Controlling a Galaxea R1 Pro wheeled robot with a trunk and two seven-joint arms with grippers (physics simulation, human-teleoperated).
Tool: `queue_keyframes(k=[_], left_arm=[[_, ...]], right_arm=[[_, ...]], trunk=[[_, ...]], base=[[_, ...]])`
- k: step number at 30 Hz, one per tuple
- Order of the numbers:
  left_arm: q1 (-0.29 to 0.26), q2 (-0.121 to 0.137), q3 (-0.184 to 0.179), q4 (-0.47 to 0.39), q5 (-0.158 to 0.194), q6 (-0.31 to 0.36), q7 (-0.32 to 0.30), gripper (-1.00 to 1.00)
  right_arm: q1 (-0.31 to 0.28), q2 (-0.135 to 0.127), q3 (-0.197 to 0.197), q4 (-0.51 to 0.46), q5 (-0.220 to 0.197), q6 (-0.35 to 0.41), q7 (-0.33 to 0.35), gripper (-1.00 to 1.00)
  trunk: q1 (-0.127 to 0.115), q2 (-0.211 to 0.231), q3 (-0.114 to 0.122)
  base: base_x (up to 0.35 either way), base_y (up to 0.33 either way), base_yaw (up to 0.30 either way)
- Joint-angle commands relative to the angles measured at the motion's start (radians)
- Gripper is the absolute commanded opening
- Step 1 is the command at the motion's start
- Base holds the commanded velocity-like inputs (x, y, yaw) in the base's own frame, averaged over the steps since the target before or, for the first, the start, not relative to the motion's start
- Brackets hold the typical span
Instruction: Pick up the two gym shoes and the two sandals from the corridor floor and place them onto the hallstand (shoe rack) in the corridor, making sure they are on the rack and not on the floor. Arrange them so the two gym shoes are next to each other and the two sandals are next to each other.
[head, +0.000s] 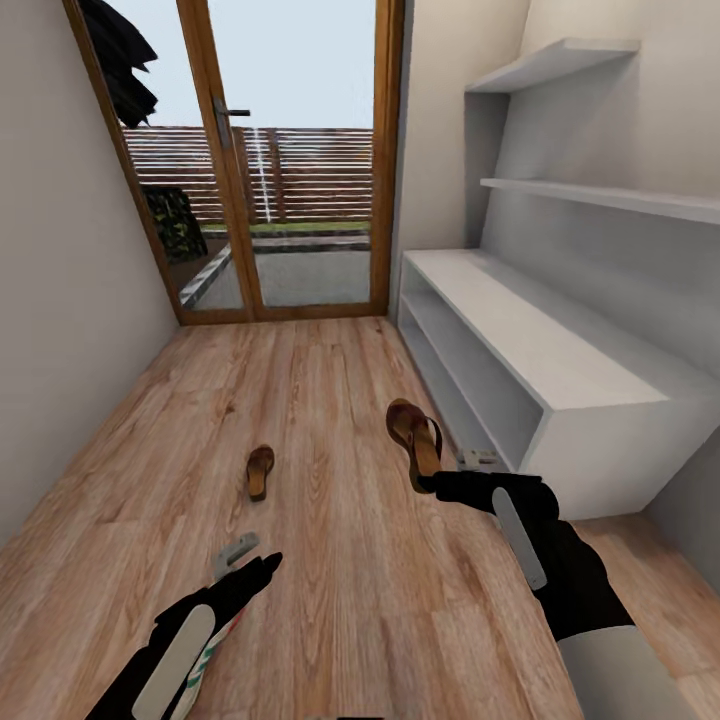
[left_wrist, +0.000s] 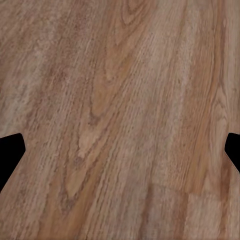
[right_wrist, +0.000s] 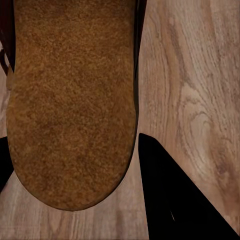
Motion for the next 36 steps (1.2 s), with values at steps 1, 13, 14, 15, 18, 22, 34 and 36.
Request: queue_keyframes(k=[1, 13, 14, 15, 18, 22, 34, 36], left_arm=[[0.0, 0.0, 0.0, 0.0, 0.0, 0.0, 0.001, 1.0], [0.0, 0.001, 0.003, 0.0, -0.001, 0.0, 0.004, 1.0], [0.0, 0.001, 0.003, 0.0, -0.001, 0.0, 0.004, 1.0], [0.0, 0.001, 0.003, 0.0, -0.001, 0.0, 0.004, 1.0], [0.0, 0.001, 0.003, 0.0, -0.001, 0.0, 0.005, 1.0], [0.001, 0.001, 0.003, 0.0, -0.001, 0.0, 0.005, 1.0], [0.001, 0.001, 0.004, 0.001, -0.001, 0.0, 0.006, 1.0], [0.001, 0.001, 0.004, 0.001, -0.001, 0.0, 0.006, 1.0]], right_arm=[[0.0, 0.0, 0.0, 0.0, -0.005, 0.0, -0.003, -1.0], [0.001, 0.0, 0.001, -0.004, -0.005, 0.0, -0.003, -1.0], [0.001, 0.0, 0.001, -0.004, -0.005, 0.0, -0.003, -1.0], [0.001, 0.0, 0.001, -0.004, -0.005, 0.0, -0.003, -1.0], [0.001, 0.0, 0.001, -0.005, -0.005, 0.0, -0.003, -1.0], [0.001, -0.001, 0.001, -0.006, -0.005, 0.0, -0.001, -1.0], [0.001, 0.0, 0.003, -0.01, -0.004, 0.0, -0.002, -1.0], [0.002, 0.0, 0.003, -0.01, -0.004, 0.0, -0.002, -1.0]], trunk=[[0.0, 0.0, 0.0], [0.0, 0.0, 0.0], [0.0, 0.0, 0.0], [0.0, 0.0, 0.0], [0.0, 0.0, 0.0], [0.0, 0.0, 0.0], [0.0, 0.0, 0.0], [0.0, 0.0, 0.0]], base=[[0.199, 0.002, 0.003], [0.04, 0.0, -0.099], [0.004, 0.0, -0.029], [0.014, 0.0, -0.019], [0.131, 0.029, -0.01], [0.232, 0.063, -0.004], [0.043, 0.012, -0.09], [0.002, 0.0, -0.158]])
